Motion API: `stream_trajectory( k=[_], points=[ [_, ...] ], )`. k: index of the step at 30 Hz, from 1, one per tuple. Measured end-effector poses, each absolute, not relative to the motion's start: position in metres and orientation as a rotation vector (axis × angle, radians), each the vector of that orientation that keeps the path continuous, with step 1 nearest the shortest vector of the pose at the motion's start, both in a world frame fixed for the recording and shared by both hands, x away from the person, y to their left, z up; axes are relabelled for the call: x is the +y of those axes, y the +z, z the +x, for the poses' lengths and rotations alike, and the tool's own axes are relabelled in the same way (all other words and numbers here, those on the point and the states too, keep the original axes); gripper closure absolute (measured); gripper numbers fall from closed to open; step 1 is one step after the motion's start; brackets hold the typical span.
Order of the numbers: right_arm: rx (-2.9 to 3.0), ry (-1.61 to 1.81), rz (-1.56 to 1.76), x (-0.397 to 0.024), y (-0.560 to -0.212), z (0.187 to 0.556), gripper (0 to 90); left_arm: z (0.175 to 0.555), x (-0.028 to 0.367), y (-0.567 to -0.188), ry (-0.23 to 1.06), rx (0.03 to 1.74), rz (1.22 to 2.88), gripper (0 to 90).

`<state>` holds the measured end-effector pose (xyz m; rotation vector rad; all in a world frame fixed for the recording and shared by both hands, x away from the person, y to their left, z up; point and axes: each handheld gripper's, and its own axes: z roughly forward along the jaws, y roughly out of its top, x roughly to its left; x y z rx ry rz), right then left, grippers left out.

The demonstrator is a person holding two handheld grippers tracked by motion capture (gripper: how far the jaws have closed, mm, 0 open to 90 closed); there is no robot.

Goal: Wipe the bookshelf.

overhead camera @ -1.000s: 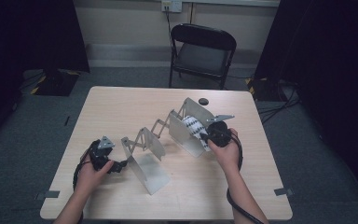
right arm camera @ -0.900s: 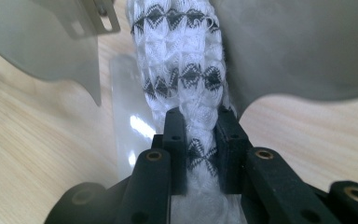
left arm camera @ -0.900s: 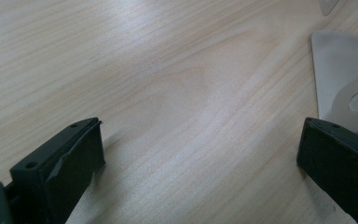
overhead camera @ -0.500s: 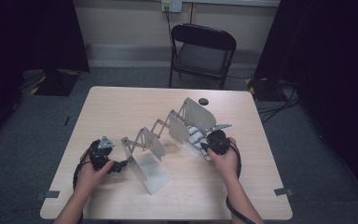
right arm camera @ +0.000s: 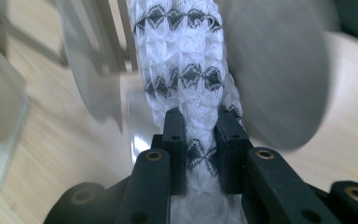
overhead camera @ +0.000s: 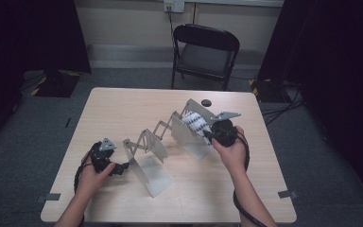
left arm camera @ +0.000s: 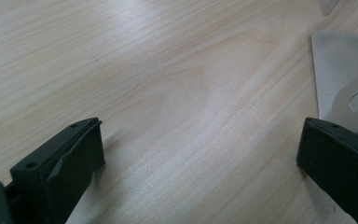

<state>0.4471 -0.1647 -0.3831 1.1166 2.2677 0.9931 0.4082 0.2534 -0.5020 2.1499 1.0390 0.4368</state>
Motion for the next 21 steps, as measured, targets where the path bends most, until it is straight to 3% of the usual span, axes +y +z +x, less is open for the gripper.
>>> stream_trajectory(
  k=[6,21],
  points=[
    [2.230,1.025,1.104,-0.160,-0.367,0.455,76.7,0.408,0.253,-0.502,0.437,1.039,2.150,0.2],
    [2.362,0.857,1.215,-0.163,-0.450,0.460,76.5,0.408,0.253,-0.502,0.436,1.039,2.150,0.1]
  ],
)
